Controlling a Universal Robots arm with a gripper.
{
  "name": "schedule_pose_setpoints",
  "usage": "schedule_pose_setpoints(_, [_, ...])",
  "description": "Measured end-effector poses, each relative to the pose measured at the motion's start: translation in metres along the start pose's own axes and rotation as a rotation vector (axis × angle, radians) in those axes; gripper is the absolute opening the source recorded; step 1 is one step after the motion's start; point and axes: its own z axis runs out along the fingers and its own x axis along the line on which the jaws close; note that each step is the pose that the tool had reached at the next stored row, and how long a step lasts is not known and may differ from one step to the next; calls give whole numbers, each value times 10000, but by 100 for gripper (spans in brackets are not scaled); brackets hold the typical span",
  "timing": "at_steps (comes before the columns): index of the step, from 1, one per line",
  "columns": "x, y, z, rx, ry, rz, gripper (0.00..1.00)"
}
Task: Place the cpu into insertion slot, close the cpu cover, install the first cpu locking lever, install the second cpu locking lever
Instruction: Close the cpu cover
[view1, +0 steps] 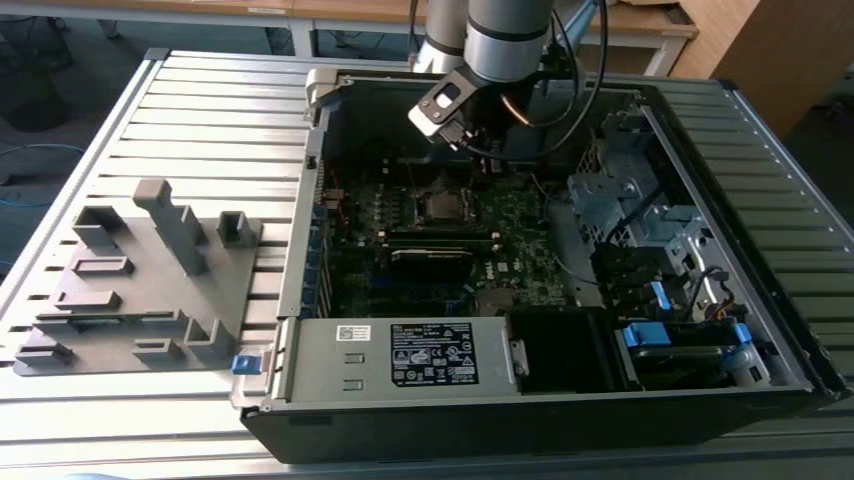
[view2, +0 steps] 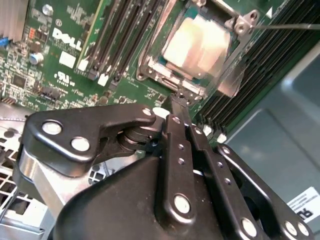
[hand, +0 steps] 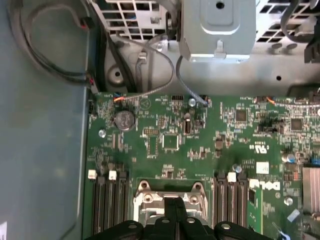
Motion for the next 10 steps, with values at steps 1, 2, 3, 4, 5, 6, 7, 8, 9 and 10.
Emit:
schedule_pose_setpoints(1, [0,-7,0,-1,-3,1,11])
schedule_pose_setpoints(2, [0,-8,0,-1,-2,0,11])
schedule_pose_setpoints(3, [0,-8,0,-1,-3,-1,11])
schedule_pose_setpoints(4, [0,-8,0,-2,-3,0,11])
schedule_pose_setpoints(5, [0,-8,0,-1,-3,0,11])
schedule_pose_setpoints(6, [0,-8,0,-1,-3,0,11])
schedule_pose_setpoints(7, [0,-8,0,-1,-3,0,11])
schedule_pose_setpoints(8, [0,-8,0,-1,-3,-1,11])
schedule_pose_setpoints(9, [0,-9,0,-1,-3,0,11])
schedule_pose_setpoints(10, [0,-9,0,0,-3,0,11])
